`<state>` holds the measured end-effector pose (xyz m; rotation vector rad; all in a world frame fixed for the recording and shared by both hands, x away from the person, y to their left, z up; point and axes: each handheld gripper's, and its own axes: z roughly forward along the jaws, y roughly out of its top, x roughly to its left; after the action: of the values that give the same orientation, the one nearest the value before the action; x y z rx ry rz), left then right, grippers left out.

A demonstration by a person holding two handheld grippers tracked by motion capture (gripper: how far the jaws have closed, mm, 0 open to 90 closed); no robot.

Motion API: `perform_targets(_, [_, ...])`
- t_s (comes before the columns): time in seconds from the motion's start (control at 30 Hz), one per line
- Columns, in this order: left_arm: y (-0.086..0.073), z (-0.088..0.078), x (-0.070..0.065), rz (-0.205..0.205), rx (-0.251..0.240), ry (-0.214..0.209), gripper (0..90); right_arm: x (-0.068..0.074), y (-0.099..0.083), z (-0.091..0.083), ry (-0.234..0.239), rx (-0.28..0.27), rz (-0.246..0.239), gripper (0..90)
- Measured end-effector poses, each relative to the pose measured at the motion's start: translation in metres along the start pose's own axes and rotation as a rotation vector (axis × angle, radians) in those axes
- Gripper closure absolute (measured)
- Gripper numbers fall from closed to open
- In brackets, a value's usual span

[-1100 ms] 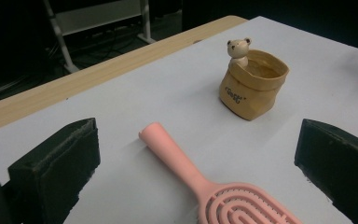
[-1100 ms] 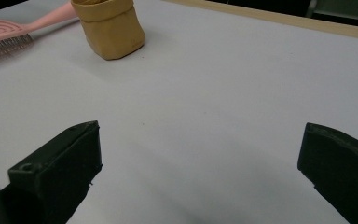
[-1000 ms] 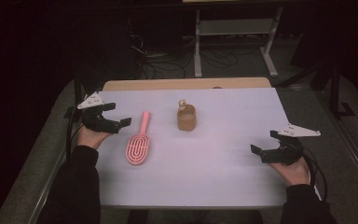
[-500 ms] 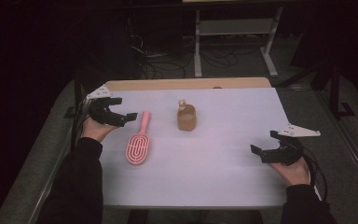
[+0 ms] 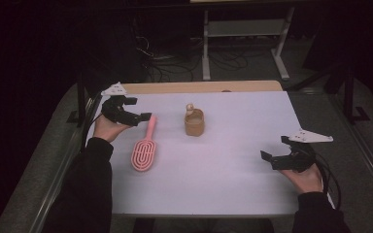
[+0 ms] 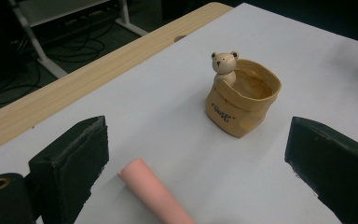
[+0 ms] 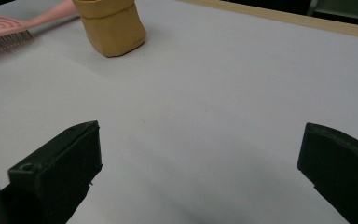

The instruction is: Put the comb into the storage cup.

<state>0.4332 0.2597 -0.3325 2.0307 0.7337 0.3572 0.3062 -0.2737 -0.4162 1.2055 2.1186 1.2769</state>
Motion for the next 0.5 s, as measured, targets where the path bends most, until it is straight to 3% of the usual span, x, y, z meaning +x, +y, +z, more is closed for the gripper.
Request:
perform_targets(0.33, [0.001,0.011,-0.001,0.03,0.026,0.01,16.0,0.0,0.0,-0.001,-0.002,-0.003,0.001,0.0])
perform_targets(0.5, [0.001,0.014,0.0,0.039,0.01,0.011,23.3,0.001,0.0,0.001,0.003,0.006,-0.008,0.0])
